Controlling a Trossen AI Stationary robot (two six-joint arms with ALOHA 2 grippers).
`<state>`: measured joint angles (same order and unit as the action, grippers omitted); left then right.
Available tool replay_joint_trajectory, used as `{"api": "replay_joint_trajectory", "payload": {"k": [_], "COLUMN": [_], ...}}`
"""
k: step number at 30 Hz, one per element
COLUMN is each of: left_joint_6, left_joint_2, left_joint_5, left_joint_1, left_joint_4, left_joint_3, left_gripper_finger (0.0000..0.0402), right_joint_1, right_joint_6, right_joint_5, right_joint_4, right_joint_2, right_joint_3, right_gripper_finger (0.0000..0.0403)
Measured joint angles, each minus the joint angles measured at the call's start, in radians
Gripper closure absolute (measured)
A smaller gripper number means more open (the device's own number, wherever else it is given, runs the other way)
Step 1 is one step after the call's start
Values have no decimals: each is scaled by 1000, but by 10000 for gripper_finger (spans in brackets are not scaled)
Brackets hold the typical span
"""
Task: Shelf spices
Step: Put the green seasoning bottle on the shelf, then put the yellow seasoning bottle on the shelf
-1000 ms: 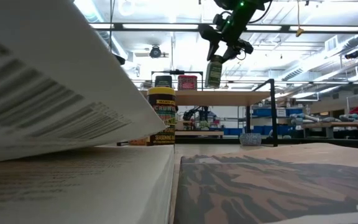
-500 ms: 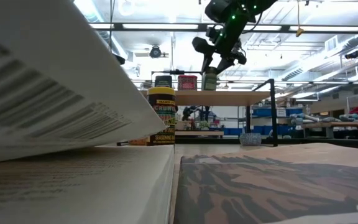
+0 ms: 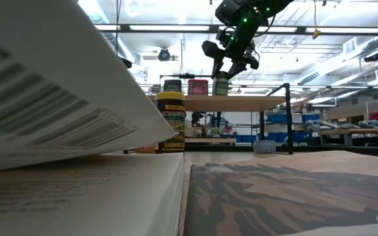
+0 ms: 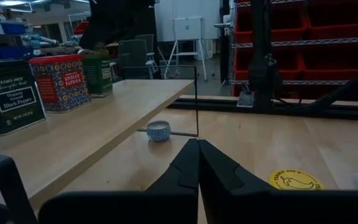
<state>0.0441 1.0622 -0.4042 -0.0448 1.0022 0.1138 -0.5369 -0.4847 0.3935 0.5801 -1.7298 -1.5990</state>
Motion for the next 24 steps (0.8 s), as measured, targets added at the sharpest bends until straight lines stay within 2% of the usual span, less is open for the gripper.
{"api": "replay_joint_trajectory", "payload": {"k": [4,7,16,24], "left_joint_6": [0,0,0,0], "left_joint_2": [0,0,0,0], "left_joint_5": [0,0,2,4], "left_joint_1": [0,0,0,0], "left_joint_4": [-1,-1,-2,-2], "left_joint_3": [0,0,0,0], "left_gripper_finger": [394,394,394,394], "right_joint_1": [5,5,22,57], "right_joint_6": [0,0,53,107], "right_joint_5": [-6,-6,28,82], "right_joint_4": [4,-7,-45,-39], "right_joint_2": [-3,-2,21,128], "right_joint_3": [2,2,2,2], "right_gripper_finger": [108,85,90,90]}}
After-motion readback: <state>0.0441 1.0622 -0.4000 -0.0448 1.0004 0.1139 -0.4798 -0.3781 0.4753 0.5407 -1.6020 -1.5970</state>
